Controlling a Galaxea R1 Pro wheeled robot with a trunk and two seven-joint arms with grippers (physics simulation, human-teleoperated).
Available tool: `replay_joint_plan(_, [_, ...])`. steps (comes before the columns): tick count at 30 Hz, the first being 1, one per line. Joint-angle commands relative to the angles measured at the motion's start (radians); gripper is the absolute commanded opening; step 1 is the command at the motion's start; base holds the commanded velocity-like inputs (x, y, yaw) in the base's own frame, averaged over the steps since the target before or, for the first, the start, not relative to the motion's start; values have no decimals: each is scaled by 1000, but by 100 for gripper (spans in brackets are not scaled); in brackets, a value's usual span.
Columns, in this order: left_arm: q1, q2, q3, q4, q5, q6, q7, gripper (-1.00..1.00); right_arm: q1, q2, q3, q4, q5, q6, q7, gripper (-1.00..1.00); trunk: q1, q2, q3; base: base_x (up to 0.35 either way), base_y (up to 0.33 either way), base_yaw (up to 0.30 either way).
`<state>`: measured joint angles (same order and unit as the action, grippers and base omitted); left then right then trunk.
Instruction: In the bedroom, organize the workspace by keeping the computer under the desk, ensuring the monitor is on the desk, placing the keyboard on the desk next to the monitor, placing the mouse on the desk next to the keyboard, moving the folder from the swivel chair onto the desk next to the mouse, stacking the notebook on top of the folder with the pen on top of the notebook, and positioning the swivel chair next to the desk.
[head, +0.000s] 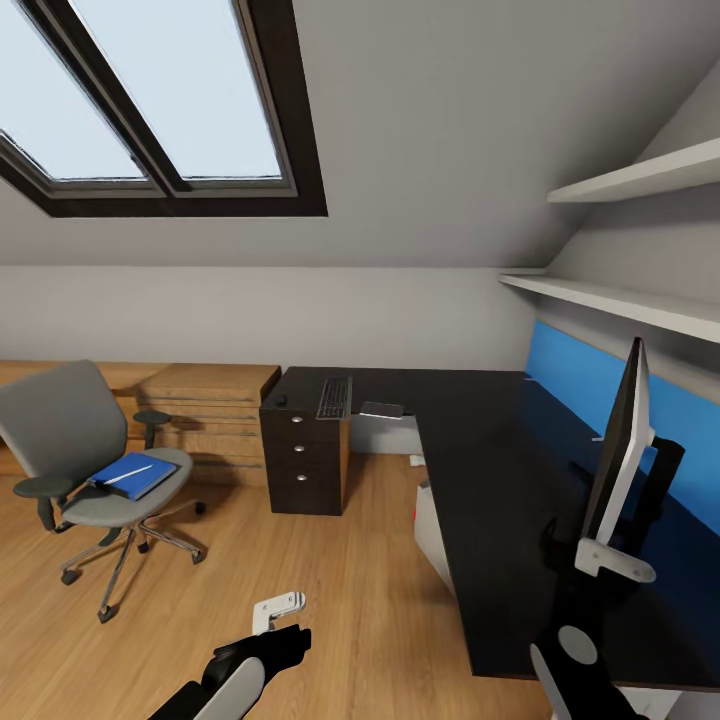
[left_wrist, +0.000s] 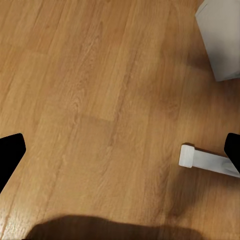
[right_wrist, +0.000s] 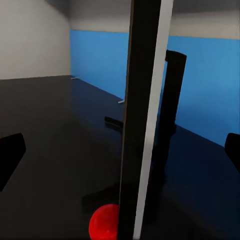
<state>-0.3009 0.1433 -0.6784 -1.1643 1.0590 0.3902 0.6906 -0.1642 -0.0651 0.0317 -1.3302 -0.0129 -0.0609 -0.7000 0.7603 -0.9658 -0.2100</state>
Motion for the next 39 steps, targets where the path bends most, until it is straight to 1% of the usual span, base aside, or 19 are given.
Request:
replay_joint_plan(1, [-1,1,-3,-2,6,1,7,100,-1,-2,2,4,-2,-4,-2,100,0,-1,-1,0,0,0])
replay_joint_plan(3, [-1,1,-3,-2,6,1,7,100,-2,-3,-2,9,-2,-4,6,100,0,-1,-1,0,0,0])
replay_joint_plan(9, [-1,1,-3,-2,7,1,7,100,-3,-13,-31,15,-3,0,25,100,0,-1,-1,0,0,0])
replay_joint_plan(11, [-2,0,-3,-2,7,1,7,100,-4,-20,-45,17,-4,12,45,100,0,-1,-1,0,0,0])
replay_joint_plan(17, [-2,0,-4,-2,8,1,7,100,-6,-26,-70,18,-5,29,68,100,0,-1,-1,0,0,0])
replay_joint_plan(23, [-2,-2,-7,-1,9,1,7,100,-7,-27,-102,17,-25,70,99,100,0,-1,-1,22,0,0])
replay_joint_plan(24, [-2,-7,-13,2,8,1,7,100,-8,-28,-115,16,-44,82,119,100,0,-1,-1,233,0,0])
replay_joint_plan(32, [-1,-24,-16,25,6,1,6,100,-9,-28,-122,16,-52,88,129,100,0,-1,-1,114,0,0])
replay_joint_plan(39, [-1,-28,-17,29,6,1,6,100,-11,-29,-130,17,-53,91,129,100,0,-1,-1,13,0,0])
